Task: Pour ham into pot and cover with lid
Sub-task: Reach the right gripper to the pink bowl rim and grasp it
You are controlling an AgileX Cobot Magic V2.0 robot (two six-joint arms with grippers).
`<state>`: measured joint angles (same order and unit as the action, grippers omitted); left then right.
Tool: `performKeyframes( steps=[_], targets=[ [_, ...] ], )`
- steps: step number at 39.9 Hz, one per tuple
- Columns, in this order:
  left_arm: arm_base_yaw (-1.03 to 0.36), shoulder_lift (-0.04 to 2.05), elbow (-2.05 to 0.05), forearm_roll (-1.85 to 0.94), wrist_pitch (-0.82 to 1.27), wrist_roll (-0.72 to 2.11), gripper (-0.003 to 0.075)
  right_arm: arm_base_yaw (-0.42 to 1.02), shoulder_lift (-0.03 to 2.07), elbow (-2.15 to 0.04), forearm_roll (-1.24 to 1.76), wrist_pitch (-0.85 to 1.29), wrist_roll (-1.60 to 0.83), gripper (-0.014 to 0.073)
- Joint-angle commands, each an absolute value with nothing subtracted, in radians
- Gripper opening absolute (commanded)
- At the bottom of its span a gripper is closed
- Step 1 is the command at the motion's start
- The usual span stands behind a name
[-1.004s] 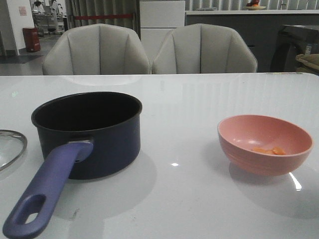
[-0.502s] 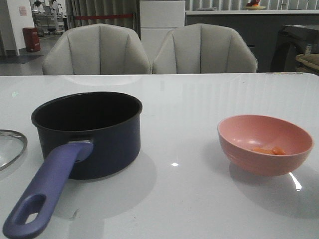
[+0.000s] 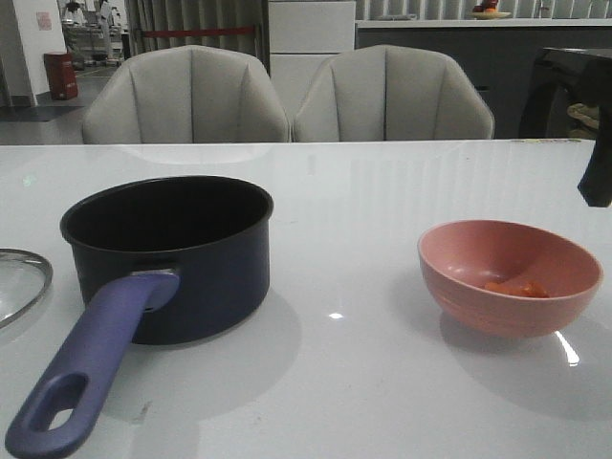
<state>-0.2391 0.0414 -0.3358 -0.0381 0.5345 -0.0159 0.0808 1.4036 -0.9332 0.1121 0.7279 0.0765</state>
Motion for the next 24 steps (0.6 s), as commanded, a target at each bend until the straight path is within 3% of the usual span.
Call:
performKeyframes(
  steps=[1, 24],
  targets=[
    [-0.238, 0.053, -0.360, -0.050, 0.459, -0.022, 0.0144, 0.055, 1.447, -0.996, 0.143, 0.727, 0.049, 0.0473],
    [-0.238, 0.053, -0.360, -0.050, 0.463, -0.022, 0.0144, 0.048, 1.722, -1.109, 0.221, 0.747, -0.055, 0.0462]
  ],
)
